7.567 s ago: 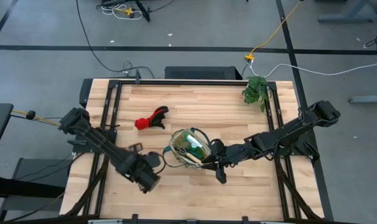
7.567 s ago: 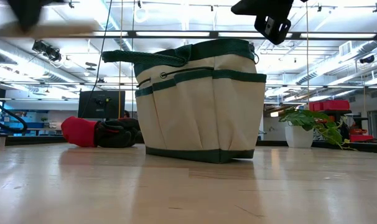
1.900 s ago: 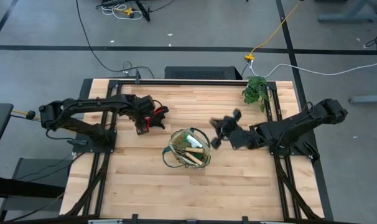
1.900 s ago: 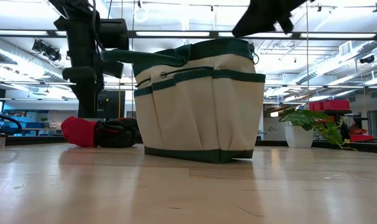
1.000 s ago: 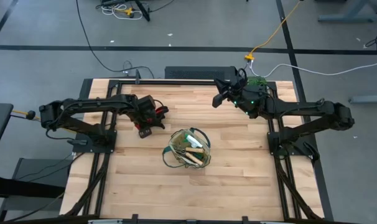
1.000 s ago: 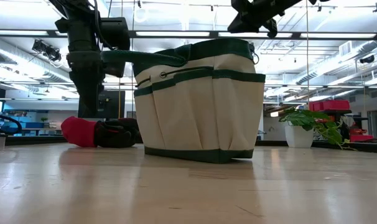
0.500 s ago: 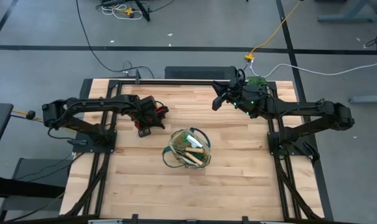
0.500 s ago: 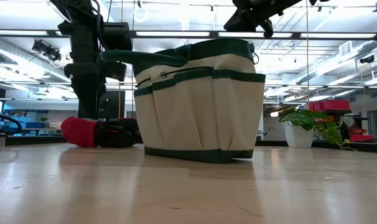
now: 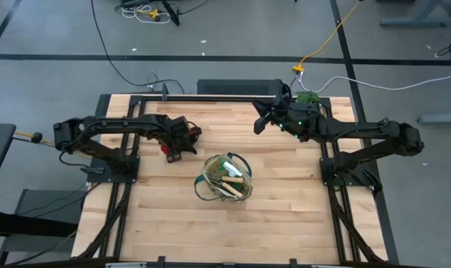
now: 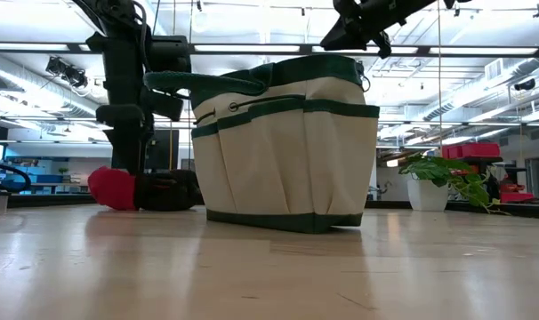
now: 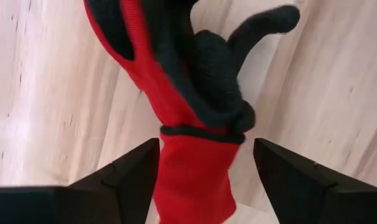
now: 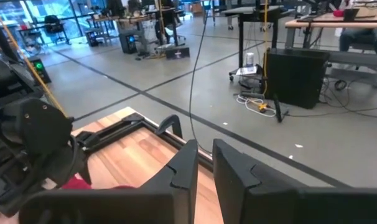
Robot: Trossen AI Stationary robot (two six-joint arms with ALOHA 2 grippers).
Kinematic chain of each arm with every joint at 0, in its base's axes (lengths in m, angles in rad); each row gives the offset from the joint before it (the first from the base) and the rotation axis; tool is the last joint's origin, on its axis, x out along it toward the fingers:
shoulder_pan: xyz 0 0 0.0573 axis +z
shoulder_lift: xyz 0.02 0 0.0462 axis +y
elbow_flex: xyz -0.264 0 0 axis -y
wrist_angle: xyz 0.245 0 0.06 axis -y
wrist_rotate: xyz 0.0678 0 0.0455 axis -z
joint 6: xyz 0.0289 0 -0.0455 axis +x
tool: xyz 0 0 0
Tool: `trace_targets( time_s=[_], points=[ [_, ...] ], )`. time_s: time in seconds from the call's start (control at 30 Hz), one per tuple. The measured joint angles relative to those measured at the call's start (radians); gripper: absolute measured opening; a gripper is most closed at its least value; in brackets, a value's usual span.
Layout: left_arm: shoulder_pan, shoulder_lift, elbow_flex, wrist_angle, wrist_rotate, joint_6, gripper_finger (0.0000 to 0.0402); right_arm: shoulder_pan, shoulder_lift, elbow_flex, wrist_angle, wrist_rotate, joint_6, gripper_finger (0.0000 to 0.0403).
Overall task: Pick & Place Garden tools in Gardening bag
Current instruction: Put the red gloves into the white bag
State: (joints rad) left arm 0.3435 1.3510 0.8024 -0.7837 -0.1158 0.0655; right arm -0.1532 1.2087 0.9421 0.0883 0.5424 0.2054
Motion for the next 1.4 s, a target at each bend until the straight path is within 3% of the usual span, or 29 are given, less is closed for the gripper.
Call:
trace_targets(
  time_s=[0.6,0.77,1.07,1.4],
  points=[
    [0.005,0.145,-0.026,0.076,-0.011,-0.006,0.0267,0.004,0.0,0.0,-0.001,-0.012,0.021,0.005],
    [0.005,0.149,-0.026,0.085,-0.012,-0.009,0.0217,0.004,0.0,0.0,-0.005,-0.012,0.015,0.005],
    [0.005,0.148,-0.026,0.086,-0.01,-0.036,0.0049,0.005,0.0,0.0,-0.055,-0.011,-0.077,0.005],
    [0.005,0.148,-0.012,0.124,-0.016,-0.074,0.005,0.005,0.006,0.0,-0.062,-0.078,-0.138,0.005]
  ],
)
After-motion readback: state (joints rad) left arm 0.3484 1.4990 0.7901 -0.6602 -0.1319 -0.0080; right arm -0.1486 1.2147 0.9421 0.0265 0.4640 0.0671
